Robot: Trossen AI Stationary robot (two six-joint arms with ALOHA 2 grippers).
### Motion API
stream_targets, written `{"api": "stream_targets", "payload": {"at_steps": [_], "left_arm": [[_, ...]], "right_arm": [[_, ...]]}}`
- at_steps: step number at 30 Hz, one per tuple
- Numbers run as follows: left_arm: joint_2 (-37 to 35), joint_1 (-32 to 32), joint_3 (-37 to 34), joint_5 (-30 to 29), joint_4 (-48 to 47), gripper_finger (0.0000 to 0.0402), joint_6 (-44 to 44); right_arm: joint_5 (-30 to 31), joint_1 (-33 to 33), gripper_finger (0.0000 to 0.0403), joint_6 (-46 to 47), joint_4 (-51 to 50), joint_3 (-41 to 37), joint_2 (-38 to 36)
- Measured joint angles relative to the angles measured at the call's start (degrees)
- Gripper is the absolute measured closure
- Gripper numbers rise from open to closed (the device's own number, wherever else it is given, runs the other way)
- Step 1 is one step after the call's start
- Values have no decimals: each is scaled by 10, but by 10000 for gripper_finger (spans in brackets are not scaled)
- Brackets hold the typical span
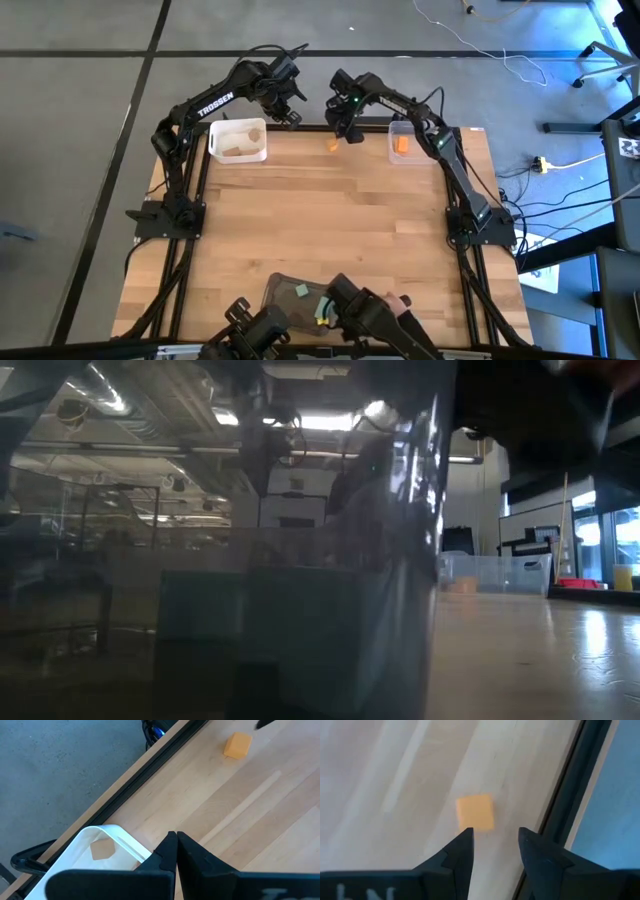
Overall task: Sort & place blocks by color
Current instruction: Put the yellow block into the transparent bin
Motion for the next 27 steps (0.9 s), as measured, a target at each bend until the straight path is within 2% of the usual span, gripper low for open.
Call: {"api": "stream_targets", "payload": {"at_steps": [4,9,16,19,23,27], "left_arm": [[0,0,0,0,0,401,0],[0,0,0,0,0,401,0],[0,0,0,0,0,401,0],[0,0,0,0,0,401,0],[0,0,0,0,0,401,0],[0,0,0,0,0,401,0]], "right_arm": [[6,0,247,15,-80,47,0],[6,1,247,37,-88,34,-1],[10,9,247,-3,-29,-29,-1],[37,11,247,-2,10,-53,1],[86,15,247,33,34,-66,0],[81,15,246,97,66,-66,0]]}}
